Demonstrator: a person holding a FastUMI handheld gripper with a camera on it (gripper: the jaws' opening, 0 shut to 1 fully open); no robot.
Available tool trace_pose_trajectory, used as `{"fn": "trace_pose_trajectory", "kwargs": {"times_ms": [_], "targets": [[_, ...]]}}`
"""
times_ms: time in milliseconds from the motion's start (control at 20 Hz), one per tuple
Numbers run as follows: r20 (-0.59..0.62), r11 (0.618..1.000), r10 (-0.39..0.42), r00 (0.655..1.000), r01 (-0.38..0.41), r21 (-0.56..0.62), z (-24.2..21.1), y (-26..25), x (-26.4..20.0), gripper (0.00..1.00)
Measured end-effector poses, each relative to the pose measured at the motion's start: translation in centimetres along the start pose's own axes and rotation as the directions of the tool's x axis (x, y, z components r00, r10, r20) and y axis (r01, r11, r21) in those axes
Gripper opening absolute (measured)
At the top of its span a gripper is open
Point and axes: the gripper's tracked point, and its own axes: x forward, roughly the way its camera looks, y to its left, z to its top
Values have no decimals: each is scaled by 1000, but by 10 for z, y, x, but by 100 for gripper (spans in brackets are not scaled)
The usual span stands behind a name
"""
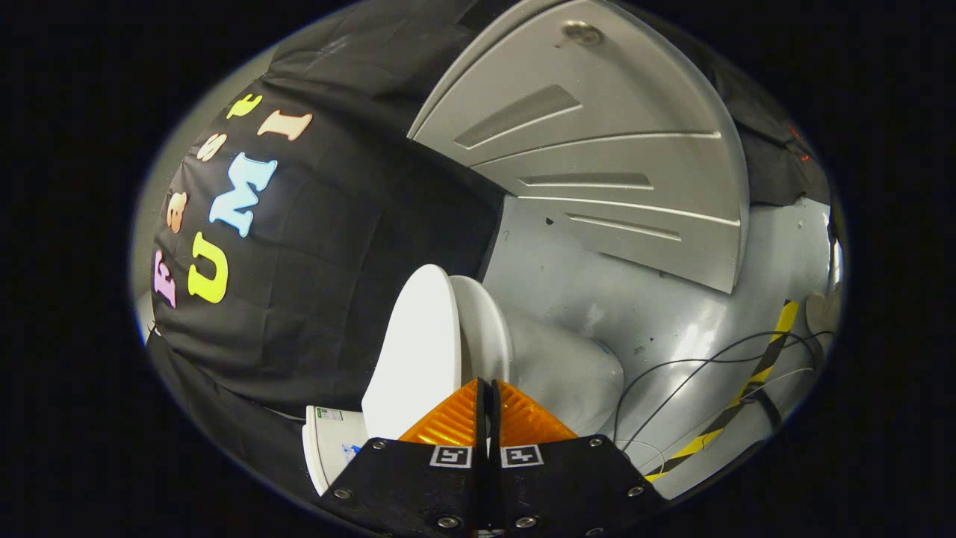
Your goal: Open the toilet lid.
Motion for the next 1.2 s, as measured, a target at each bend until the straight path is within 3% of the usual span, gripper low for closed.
{"fn": "trace_pose_trajectory", "kwargs": {"times_ms": [450,1200], "targets": [[18,992,55,998,-53,-112,12,52,-28,0],[73,943,186,980,-158,-292,11,149,-80,0]]}}
